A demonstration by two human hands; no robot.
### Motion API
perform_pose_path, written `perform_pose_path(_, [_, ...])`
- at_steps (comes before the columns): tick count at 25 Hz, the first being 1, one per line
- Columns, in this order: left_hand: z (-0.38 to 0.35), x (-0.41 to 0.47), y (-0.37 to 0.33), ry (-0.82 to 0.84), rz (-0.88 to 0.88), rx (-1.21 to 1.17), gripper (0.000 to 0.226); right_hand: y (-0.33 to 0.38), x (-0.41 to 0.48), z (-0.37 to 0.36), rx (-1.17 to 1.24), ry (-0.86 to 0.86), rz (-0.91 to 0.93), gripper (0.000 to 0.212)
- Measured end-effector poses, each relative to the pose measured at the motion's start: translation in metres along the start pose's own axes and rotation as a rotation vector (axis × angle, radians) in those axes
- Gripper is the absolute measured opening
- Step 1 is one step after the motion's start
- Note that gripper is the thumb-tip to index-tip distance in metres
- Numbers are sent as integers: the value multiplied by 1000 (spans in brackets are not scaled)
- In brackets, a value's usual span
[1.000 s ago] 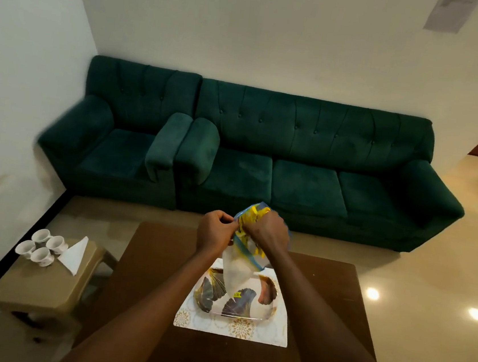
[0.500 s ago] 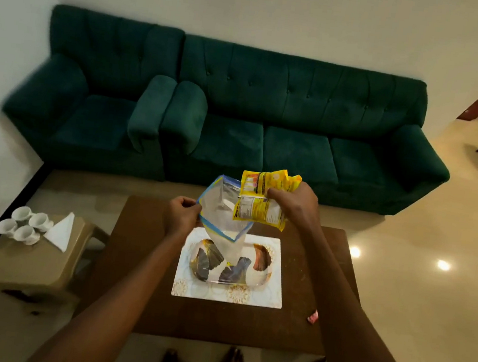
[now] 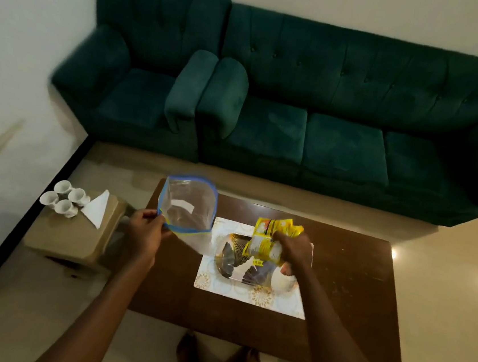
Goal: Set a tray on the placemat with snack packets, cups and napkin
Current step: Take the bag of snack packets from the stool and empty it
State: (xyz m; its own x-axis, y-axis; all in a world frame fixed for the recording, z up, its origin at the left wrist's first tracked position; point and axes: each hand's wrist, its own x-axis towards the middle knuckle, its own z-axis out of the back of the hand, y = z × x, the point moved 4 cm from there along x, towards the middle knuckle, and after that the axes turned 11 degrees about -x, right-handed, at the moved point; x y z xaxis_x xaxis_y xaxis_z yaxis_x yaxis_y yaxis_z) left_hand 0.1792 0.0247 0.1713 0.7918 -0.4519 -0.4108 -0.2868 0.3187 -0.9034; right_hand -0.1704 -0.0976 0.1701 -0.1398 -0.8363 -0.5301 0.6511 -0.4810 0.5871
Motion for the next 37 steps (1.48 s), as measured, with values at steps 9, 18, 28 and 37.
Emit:
perform_pose_path(9, [-1, 18, 37, -51, 44, -104, 22, -26, 90, -151, -363, 160, -95, 63])
perform_pose_path(18, [-9, 31, 62, -35, 90, -199, 23, -39, 130, -247, -693, 149, -9, 64])
perform_pose_path(28, [9, 19, 34, 113, 120, -62, 12, 1, 109, -193, -329, 267, 270, 45])
perform_pose_path(37, [-28, -27, -136, 564, -51, 28, 11, 157, -20, -22, -145, 612, 846, 84])
